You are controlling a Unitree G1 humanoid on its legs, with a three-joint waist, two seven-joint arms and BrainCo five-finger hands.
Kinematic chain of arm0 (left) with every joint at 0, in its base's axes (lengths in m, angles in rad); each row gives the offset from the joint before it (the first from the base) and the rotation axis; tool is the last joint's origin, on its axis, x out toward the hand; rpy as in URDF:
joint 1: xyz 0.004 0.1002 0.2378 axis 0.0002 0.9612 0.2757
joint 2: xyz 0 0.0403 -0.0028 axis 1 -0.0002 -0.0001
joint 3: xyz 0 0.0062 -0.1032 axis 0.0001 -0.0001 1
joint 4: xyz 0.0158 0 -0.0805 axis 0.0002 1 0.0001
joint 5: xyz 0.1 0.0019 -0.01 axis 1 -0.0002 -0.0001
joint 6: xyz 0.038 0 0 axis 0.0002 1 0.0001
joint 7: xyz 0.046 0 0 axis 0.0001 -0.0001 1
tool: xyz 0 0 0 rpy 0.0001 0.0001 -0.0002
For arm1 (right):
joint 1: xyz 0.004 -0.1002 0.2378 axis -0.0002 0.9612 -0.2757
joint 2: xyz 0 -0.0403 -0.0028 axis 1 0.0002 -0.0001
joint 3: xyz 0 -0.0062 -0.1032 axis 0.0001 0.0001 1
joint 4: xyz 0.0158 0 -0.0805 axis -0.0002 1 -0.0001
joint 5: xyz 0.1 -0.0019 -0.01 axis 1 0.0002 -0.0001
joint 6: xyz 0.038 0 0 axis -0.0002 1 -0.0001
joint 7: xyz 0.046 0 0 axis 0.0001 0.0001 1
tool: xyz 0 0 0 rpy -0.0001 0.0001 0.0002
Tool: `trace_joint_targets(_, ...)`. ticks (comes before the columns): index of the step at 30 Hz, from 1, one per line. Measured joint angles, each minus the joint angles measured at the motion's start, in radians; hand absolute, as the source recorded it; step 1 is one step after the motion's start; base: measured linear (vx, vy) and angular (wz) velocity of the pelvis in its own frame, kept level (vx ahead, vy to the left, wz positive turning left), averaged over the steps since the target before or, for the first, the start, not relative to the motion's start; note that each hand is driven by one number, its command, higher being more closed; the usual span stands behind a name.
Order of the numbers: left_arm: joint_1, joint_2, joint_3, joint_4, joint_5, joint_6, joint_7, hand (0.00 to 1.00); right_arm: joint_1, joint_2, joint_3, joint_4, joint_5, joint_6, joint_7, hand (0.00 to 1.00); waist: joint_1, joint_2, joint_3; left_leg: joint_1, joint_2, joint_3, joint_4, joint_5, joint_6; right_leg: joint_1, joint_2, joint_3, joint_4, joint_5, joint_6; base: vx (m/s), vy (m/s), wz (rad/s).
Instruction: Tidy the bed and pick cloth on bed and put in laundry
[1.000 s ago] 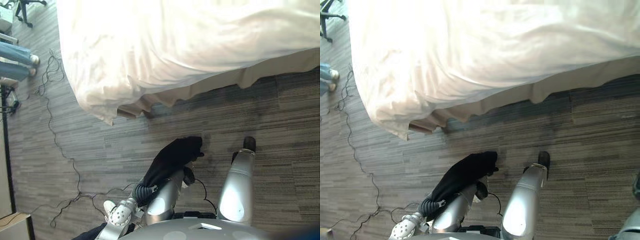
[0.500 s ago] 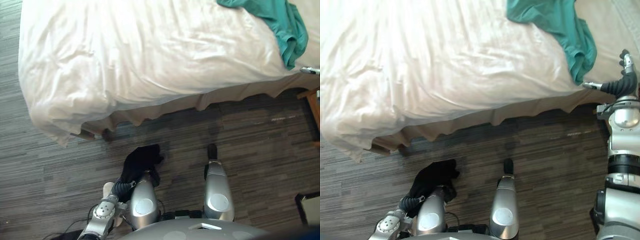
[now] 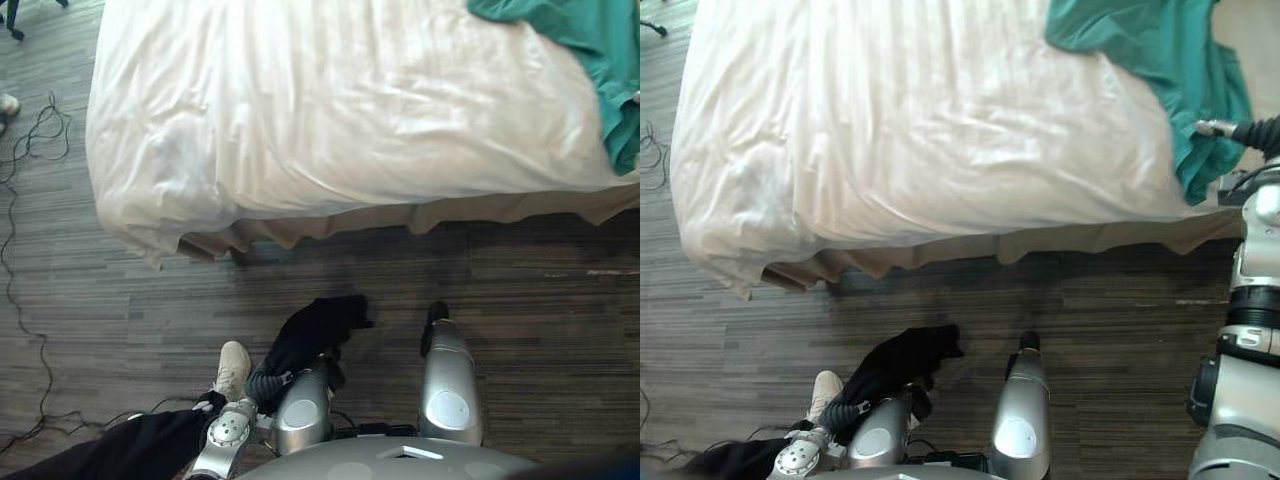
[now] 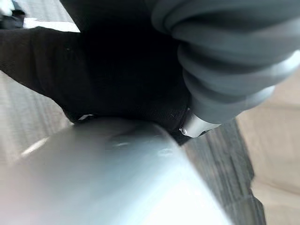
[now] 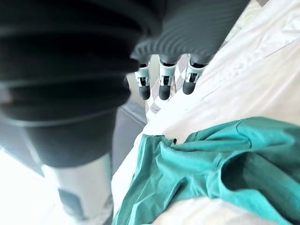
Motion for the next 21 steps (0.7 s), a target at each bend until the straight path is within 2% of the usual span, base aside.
trace_joint_targets(2,0.0,0.0,0.0,0.001,0.0,0.008,0.0,1.0,-0.013,-0.005,0.006,0.0,-0.001,0.019,0.017,0.0,-0.001,0.01,0.003,-0.015,-0.017,-0.009,-0.026,0.018,0.011,-0.013,-0.013,-0.001,-0.006,0.004,0.007,-0.02,0.011,0.21)
trace_joint_targets(6,-0.005,0.0,-0.002,0.0,-0.001,0.025,0.0,1.0,-0.014,-0.005,0.04,0.052,-0.002,0.065,0.031,0.0,0.004,0.013,0.003,-0.031,-0.026,-0.016,-0.038,0.039,0.011,-0.033,-0.019,0.0,0.005,0.006,0.003,0.07,-0.047,0.1)
trace_joint_targets(8,-0.01,0.0,-0.005,0.0,0.0,0.027,0.001,1.0,-0.039,-0.009,0.04,0.093,-0.002,0.083,0.034,0.0,0.002,0.025,0.009,-0.051,-0.029,-0.026,-0.039,0.044,0.013,-0.05,-0.022,0.001,0.014,0.005,0.0,0.07,-0.06,0.18)
trace_joint_targets(10,-0.028,-0.002,-0.028,0.001,0.0,0.028,0.001,1.0,-0.088,-0.048,0.043,0.168,-0.008,0.093,0.03,0.0,0.011,0.053,0.022,-0.068,-0.037,-0.027,-0.04,0.047,0.013,-0.075,-0.024,0.022,0.025,0.0,-0.002,0.06,-0.06,0.07)
trace_joint_targets(13,-0.028,-0.009,-0.027,0.002,0.0,0.023,0.015,1.0,-0.138,-0.096,0.066,0.194,-0.027,0.09,-0.008,0.0,0.026,0.068,0.031,-0.086,-0.049,-0.007,-0.039,0.048,0.014,-0.127,-0.032,0.049,0.061,-0.017,0.0,0.04,-0.066,-0.09)
trace_joint_targets(16,-0.028,-0.014,-0.028,0.003,-0.001,0.019,0.024,1.0,-0.147,-0.13,0.074,0.194,-0.041,0.083,-0.041,0.0,0.02,0.069,0.032,-0.09,-0.058,-0.007,-0.039,0.05,0.011,-0.156,-0.045,0.058,0.106,-0.049,-0.001,0.01,-0.096,0.04)
trace_joint_targets(21,-0.03,-0.014,-0.027,0.001,-0.003,-0.001,0.024,1.0,-0.167,-0.158,0.074,0.169,-0.096,0.07,-0.059,0.0,0.01,0.07,0.031,-0.15,-0.063,-0.003,-0.038,0.062,0.008,-0.243,-0.05,0.077,0.147,-0.064,0.001,0.0,-0.108,0.04)
